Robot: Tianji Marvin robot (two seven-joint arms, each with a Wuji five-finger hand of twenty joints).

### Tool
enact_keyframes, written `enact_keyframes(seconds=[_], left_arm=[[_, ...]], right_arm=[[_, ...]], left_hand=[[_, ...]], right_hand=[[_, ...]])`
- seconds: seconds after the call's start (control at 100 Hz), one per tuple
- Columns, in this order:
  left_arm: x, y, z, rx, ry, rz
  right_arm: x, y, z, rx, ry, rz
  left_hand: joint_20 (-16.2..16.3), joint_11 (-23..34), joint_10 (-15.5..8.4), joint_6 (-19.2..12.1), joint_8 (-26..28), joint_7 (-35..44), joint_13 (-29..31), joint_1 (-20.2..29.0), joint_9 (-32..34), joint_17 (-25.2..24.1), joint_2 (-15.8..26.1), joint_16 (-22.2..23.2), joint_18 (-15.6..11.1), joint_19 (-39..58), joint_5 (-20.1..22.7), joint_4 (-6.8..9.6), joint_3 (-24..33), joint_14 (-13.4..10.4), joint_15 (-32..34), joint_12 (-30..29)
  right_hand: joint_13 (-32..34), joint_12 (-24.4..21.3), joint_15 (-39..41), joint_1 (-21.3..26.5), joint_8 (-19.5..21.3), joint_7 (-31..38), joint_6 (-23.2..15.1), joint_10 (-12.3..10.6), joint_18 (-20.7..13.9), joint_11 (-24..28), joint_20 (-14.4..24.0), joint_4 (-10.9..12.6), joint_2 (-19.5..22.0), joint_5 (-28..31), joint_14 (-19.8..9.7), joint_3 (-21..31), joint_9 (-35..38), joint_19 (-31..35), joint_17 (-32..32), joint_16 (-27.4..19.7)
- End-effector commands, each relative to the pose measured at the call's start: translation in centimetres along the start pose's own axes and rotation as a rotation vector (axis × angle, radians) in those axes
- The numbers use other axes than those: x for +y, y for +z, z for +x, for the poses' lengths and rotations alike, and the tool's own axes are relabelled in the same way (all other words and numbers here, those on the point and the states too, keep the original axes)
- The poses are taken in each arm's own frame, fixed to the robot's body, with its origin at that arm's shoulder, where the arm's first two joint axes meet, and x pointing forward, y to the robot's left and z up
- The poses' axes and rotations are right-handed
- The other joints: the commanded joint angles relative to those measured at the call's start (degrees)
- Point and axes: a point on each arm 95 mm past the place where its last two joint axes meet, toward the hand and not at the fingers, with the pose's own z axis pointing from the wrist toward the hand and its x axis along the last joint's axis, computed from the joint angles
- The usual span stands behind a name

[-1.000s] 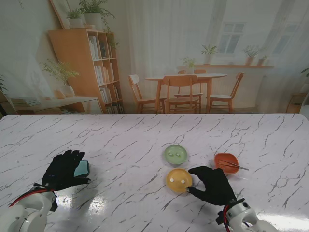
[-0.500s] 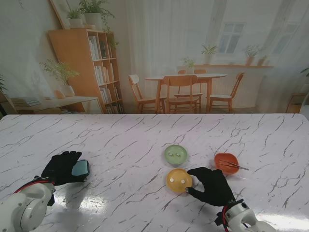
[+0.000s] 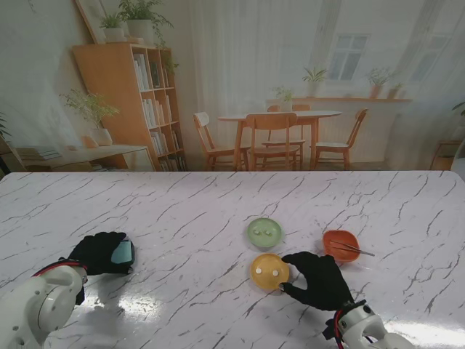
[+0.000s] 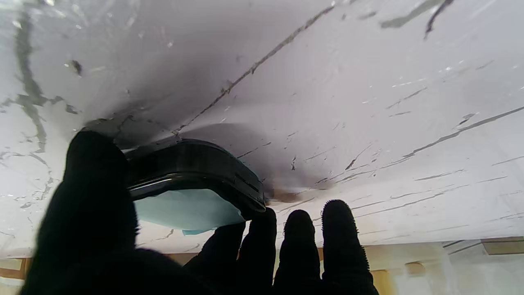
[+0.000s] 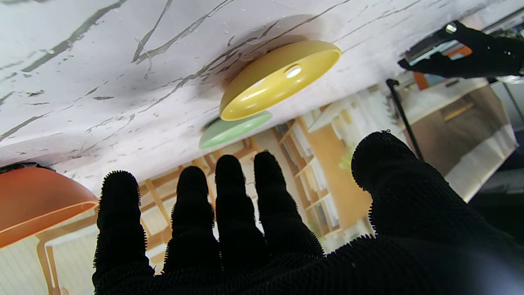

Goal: Refill the pill box with tweezers

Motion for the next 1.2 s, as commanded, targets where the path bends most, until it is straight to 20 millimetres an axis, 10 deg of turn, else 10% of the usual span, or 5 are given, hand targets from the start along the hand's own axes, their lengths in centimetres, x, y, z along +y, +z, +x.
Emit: enact_keyframes(seconds=[0.0, 0.51, 1.19], left_arm=[[1.5, 0.0, 0.1, 0.025, 0.0, -0.034], [3.5, 0.1, 0.2, 0.027, -0.008, 0.047], [-0.6, -1.2, 2.9, 0.096, 0.023, 0.142]], right_arm=[[-0.4, -0.1, 0.3, 0.001, 0.018, -0.001], [-0.6, 0.1, 0.3, 0.01, 0.034, -0.012], [-0.2, 0.2, -0.1, 0.012, 0.04, -0.025]], left_hand=[[1.43, 0.76, -0.78, 0.6, 1.63, 0.61, 2.11, -0.31, 1.87, 1.1, -3.61, 1.02, -1.69, 2.45, -0.15, 1.92, 14.13, -1.45, 0.86, 1.6], [6.29, 9.97, -9.27, -7.42, 11.74, 22.5, 23.94, 1.36, 23.37, 18.67, -3.58, 6.25, -7.47, 17.66, 10.5, 2.72, 34.04, -8.13, 8.99, 8.2], [7.82, 13.11, -10.76, -8.7, 10.68, 32.08, 30.05, 1.47, 31.1, 21.92, -1.89, 7.07, -7.29, 24.89, 14.52, 2.89, 34.06, -9.27, 13.27, 9.0]], right_hand=[[-0.08, 0.79, 0.91, -0.46, -0.09, 0.6, -0.62, -0.69, -5.53, 0.52, 0.65, 2.19, -0.63, 0.11, -0.32, 0.99, -0.46, 0.59, -0.32, -0.1], [0.61, 1.63, 1.4, -0.82, 0.51, 1.77, -1.28, -0.76, -5.58, 1.61, 0.8, 1.91, -0.25, 1.0, -0.23, 1.64, 0.64, 0.83, -0.14, 0.17], [1.07, 2.01, 1.58, -0.95, 0.61, 1.9, -0.86, -0.68, -5.88, 1.66, 0.96, 1.89, -0.02, 1.25, -0.15, 1.24, 1.17, 1.01, 0.02, 0.4]])
